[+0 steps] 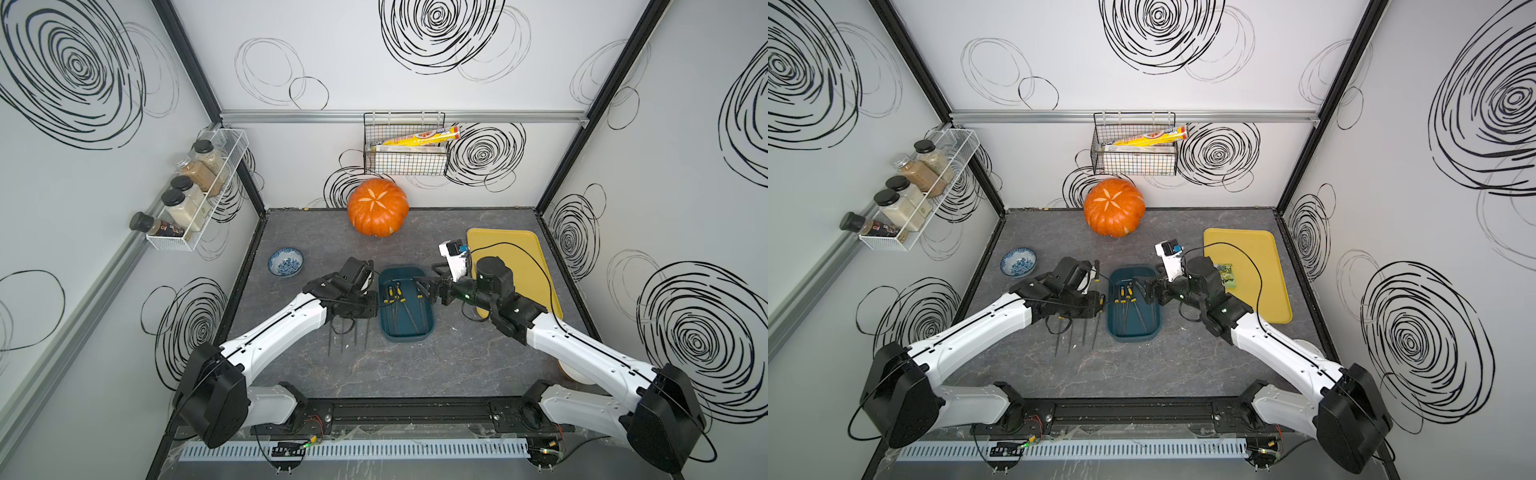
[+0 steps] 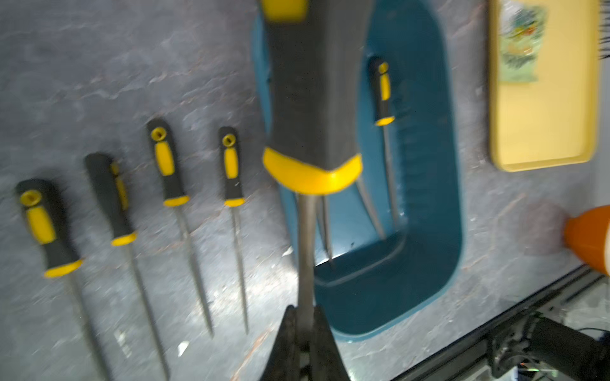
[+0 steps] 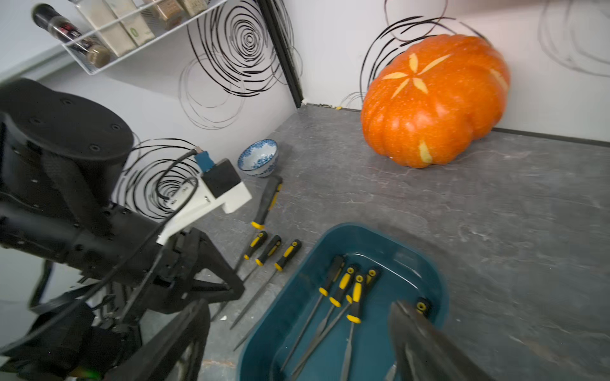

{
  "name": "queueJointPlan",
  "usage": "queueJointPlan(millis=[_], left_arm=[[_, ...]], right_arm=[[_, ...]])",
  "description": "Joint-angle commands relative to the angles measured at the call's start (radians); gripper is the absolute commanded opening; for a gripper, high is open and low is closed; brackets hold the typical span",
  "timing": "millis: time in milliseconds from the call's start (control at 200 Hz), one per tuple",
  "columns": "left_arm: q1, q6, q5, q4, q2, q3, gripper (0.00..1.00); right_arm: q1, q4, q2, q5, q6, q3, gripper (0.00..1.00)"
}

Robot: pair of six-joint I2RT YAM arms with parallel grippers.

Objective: Take the file tool out of the storage box
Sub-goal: Pick up the file tool from the storage box, then place the file tool at the center of the board.

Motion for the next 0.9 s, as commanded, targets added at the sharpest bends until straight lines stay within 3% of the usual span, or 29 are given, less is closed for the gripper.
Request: queueJointPlan(millis=[0,75,180,335,461,896], left_arm=[[0.045,0.005,-0.115,-0.245,0.048,0.014,0.0],[0.061,-0.012,-0.158,-0.302,0.09,0.01,0.0],[0.08,-0.04,-0.229,-0.354,0.108,0.013,0.0],[0.217,-0.011,-0.231,-0.353,0.088,-0.012,0.0],[0.282,0.008,-0.28,-0.361,0.169,-0.037,0.0],[0.307,0.045,-0.224,-0.346,0.38,-0.027,0.0]], right_arm=[[-0.002,-0.039,-0.043,0.19,-0.076,-0.036,0.9],[-0.002,-0.037,-0.062,0.258,-0.084,-0.053,0.9],[-0.002,-0.01,-0.087,0.258,-0.093,-0.078,0.9],[-0.003,0.008,-0.093,0.292,-0.1,-0.094,0.91],[-0.002,0.001,-0.074,0.298,-0.103,-0.086,0.91],[-0.002,0.005,-0.062,0.315,-0.105,-0.089,0.91]])
